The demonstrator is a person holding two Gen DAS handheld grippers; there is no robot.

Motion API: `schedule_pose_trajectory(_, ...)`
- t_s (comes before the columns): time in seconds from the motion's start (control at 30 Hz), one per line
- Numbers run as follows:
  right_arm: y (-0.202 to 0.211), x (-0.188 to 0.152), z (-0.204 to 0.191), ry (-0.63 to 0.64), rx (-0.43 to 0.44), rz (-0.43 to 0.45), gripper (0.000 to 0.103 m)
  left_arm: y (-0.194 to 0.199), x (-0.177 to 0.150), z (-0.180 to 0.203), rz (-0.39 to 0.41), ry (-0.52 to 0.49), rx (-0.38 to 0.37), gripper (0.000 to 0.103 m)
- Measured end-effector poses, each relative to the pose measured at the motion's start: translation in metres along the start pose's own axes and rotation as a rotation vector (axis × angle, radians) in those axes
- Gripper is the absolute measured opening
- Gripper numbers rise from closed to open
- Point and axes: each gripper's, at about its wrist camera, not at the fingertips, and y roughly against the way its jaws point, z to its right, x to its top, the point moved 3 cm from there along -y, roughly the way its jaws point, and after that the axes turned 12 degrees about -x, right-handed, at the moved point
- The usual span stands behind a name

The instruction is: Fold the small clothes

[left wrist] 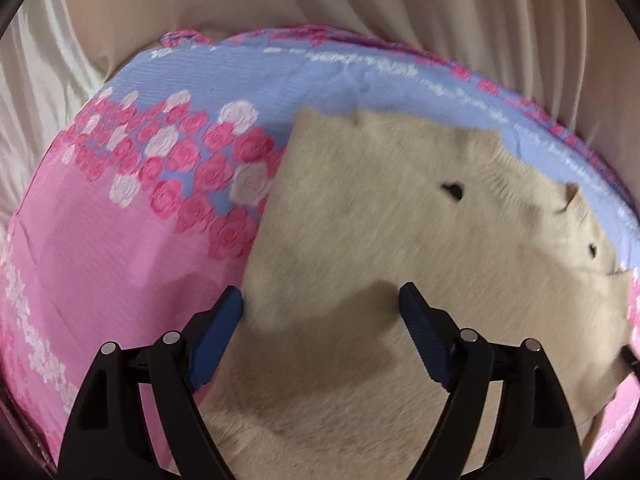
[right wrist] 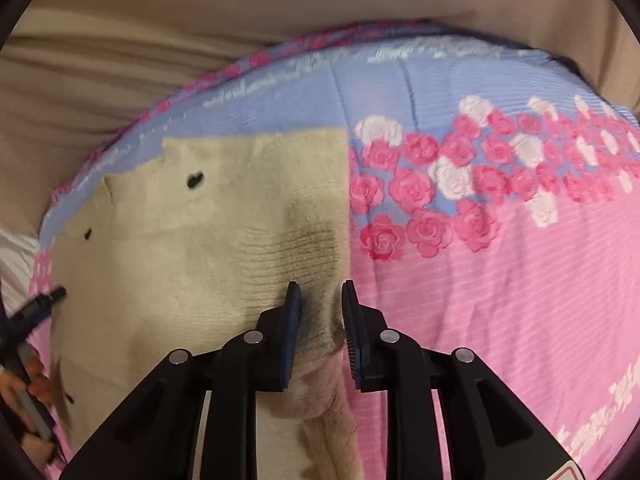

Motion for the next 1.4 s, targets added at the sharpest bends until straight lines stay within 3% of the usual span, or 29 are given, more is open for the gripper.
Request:
schedule_pose_trajectory(0.07,0.015,-0.005,-0.001,0.01,0.005,0.036,0.029,0.004,-0.006,-0.006,-0.004,0.025,-0.01,0.078)
schedule_pose_trajectory(0.2,0.028,-0.032,0.002,0.038,-0.013,0.014,0.033,0.019,-0.017,-0.008,0.005,0.006,0.004,0.078)
schedule_pose_trajectory(0.3,0.036,-0.054,0.005,0.021,-0.008,-0.006,0.043,0.036,-0.03,-0.006,0.018,-0.035,0.014,0.078)
schedule_pose_trajectory(0.6,0.065,-0.128,0.011,0.058,-0.029,-0.024,0.056,0.074,-0.08,-0.013,0.007,-0.056,-0.01,0.079)
schedule_pose_trajectory(0.8,0.082,-0.187,0.034,0.033,-0.052,-0.069,0.06,0.096,-0.135,-0.032,-0.064,-0.055,-0.055,0.081)
schedule_pose_trajectory(1.1,0.094,-0.278,0.065,-0.025,-0.004,-0.196,0.063,0.118,-0.244,-0.086,-0.256,-0.025,-0.129,0.082)
schedule_pose_trajectory(1.27,0.095,-0.3,0.06,-0.035,0.046,-0.215,0.065,0.123,-0.255,-0.104,-0.261,0.06,-0.219,0.082)
schedule_pose_trajectory(1.4,0.099,-0.306,0.053,-0.019,0.063,-0.2,0.065,0.124,-0.26,-0.103,-0.274,0.062,-0.261,0.083)
